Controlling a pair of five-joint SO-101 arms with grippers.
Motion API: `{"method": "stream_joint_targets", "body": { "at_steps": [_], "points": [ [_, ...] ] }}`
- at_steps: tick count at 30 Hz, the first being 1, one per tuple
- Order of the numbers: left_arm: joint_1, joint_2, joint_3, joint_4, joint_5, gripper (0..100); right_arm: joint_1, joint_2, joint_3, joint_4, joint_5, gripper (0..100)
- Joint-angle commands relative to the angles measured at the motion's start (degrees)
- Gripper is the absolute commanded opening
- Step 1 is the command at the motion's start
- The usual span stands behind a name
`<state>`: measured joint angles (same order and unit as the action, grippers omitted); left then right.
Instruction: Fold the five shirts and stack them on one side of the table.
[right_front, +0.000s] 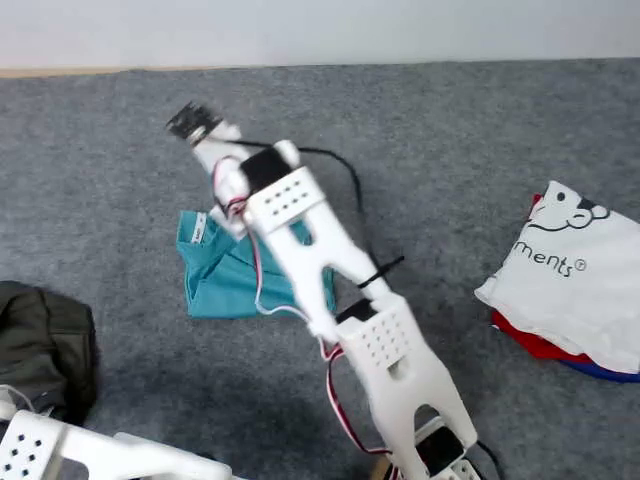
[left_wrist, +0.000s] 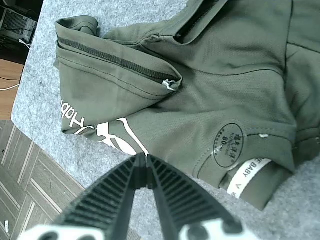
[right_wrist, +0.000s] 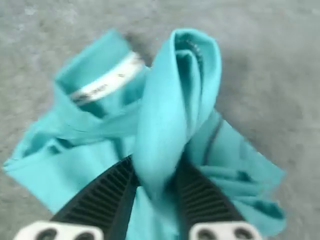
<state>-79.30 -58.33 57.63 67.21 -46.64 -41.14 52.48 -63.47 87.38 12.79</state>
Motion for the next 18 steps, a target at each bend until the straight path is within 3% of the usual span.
{"method": "stream_joint_targets", "body": {
  "at_steps": [1, 9, 18],
  "points": [
    [-0.2, -0.7, -0.7, 0.4, -0.5, 1, -3.3, -0.2, -3.9, -0.7, 0.6, 16.6],
    [-0.2, -0.7, -0.7, 0.4, -0.5, 1, -5.7, -3.7, -13.1, 10.2, 0.5, 26.6],
    [-0.2, -0.7, -0.7, 0.4, -0.5, 1, 4.8, -7.3, -14.2, 15.6, 0.6, 26.8]
  ]
}}
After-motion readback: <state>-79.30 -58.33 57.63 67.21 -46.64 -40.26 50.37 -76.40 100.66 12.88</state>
